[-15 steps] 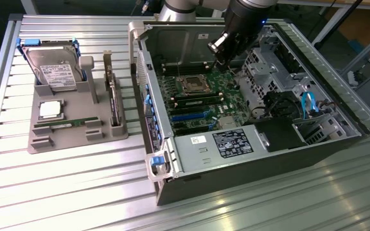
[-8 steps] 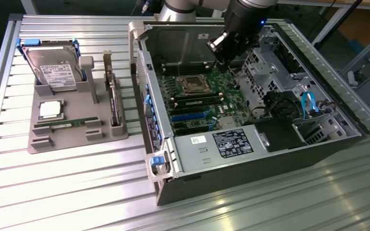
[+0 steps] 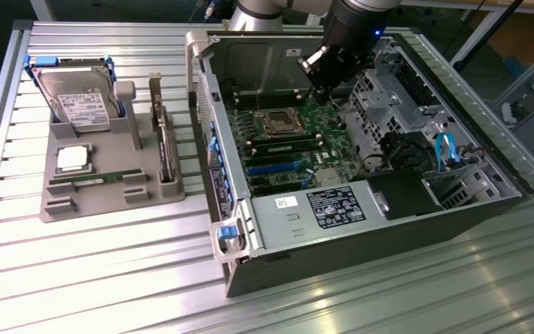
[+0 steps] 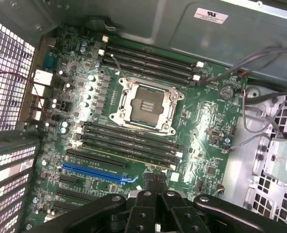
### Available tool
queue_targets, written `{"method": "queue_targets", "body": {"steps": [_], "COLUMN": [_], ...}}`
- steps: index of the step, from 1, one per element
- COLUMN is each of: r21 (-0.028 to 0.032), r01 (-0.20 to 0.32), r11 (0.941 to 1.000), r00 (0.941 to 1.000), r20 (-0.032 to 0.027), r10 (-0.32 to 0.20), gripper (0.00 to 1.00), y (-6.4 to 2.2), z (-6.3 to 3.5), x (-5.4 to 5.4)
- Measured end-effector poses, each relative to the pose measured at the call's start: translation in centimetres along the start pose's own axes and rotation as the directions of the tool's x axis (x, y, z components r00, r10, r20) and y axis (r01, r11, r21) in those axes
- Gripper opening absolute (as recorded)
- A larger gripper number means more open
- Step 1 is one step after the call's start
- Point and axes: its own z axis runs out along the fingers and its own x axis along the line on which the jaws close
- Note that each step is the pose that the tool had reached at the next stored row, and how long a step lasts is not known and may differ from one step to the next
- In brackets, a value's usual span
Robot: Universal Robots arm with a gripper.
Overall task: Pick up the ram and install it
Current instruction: 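Press down the ram until it locks into place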
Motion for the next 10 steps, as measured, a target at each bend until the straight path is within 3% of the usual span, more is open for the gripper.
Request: {"method": "queue_targets", "body": {"steps": [9, 10], "r21": [0.0010, -0.0014], "r01": [-0.018, -0.019], "r11": [0.9998, 0.9998], "r00": [0.9998, 0.9998], "r20": [0.0007, -0.0101], "r10": [0.018, 0.019], "gripper": [0.10, 0.10], "y": [-0.01, -0.05], "z": [0.00, 0.00], "x": [0.00, -0.12]}}
